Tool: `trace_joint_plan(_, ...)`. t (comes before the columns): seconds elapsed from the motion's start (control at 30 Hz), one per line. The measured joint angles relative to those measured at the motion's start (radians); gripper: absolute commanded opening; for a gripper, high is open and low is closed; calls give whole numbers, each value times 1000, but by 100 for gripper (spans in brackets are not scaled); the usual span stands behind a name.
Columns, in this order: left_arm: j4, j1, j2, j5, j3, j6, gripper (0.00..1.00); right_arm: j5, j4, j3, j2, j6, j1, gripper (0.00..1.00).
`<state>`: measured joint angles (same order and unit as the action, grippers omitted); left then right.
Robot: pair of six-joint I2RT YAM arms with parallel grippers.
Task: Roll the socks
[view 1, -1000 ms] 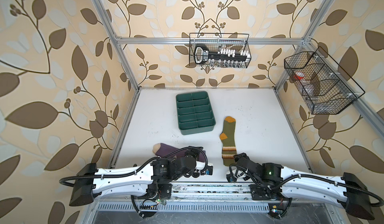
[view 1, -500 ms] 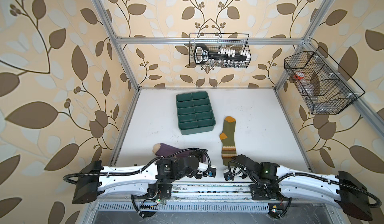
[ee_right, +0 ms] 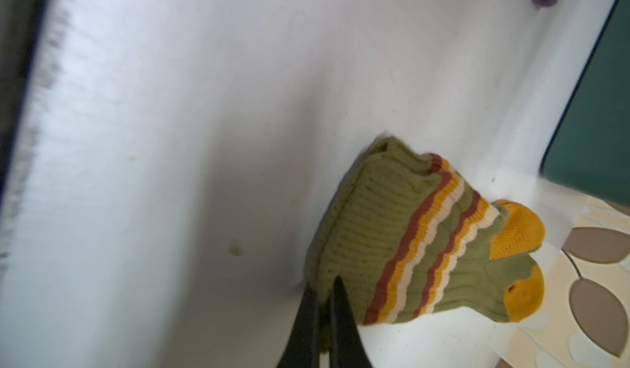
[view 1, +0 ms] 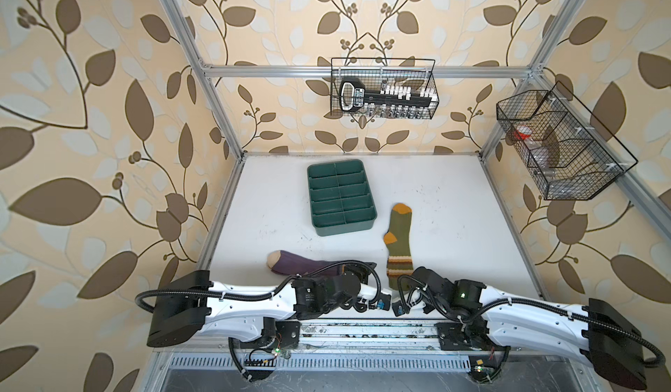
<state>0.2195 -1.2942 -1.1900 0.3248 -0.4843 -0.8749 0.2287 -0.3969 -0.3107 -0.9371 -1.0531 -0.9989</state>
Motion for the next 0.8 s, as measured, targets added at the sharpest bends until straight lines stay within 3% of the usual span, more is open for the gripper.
trace_joint_plan(0.27, 93, 35, -66, -36, 8, 66, 72, -90, -107, -97, -86, -7, 38, 0)
trace_joint_plan(0.47, 97, 23, -61, -53, 43, 95, 70, -175, -160, -154, -81, -16, 141, 0)
trace_joint_plan(0.8, 27, 10, 53, -26, 84, -110, 70, -272, -186, -209, -176, -61, 219, 0)
